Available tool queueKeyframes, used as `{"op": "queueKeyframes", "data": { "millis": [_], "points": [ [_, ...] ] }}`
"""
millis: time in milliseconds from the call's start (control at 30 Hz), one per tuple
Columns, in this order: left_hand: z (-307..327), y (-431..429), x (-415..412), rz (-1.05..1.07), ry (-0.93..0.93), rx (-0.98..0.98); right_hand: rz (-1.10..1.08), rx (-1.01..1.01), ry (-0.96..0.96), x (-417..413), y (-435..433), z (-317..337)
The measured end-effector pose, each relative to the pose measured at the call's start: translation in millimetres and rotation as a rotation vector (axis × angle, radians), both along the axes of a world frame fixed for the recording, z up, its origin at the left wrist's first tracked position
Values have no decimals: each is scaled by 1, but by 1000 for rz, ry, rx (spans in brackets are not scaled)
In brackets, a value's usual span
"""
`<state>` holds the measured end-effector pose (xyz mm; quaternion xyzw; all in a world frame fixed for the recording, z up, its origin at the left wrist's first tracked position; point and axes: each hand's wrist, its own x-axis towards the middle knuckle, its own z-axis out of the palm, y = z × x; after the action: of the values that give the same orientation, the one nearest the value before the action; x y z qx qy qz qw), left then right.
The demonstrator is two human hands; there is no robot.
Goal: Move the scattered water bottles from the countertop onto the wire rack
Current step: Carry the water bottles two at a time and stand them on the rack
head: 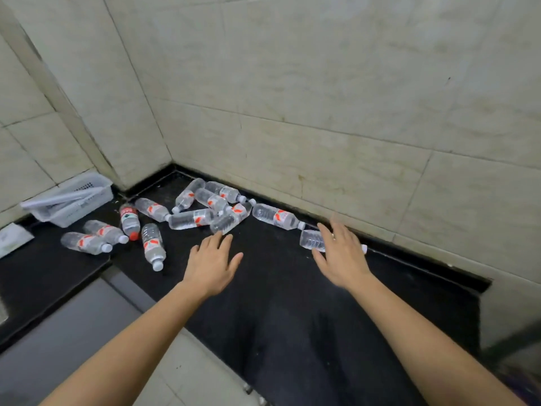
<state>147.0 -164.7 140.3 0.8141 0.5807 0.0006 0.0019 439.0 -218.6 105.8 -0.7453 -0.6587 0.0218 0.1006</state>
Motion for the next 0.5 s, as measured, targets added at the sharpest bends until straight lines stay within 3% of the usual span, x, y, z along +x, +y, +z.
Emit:
{"op": "queueKeyframes", "data": {
  "millis": [500],
  "points": [
    [-79, 196, 83, -291, 116, -200, -296, -433, 290, 26, 89, -91]
  ]
}}
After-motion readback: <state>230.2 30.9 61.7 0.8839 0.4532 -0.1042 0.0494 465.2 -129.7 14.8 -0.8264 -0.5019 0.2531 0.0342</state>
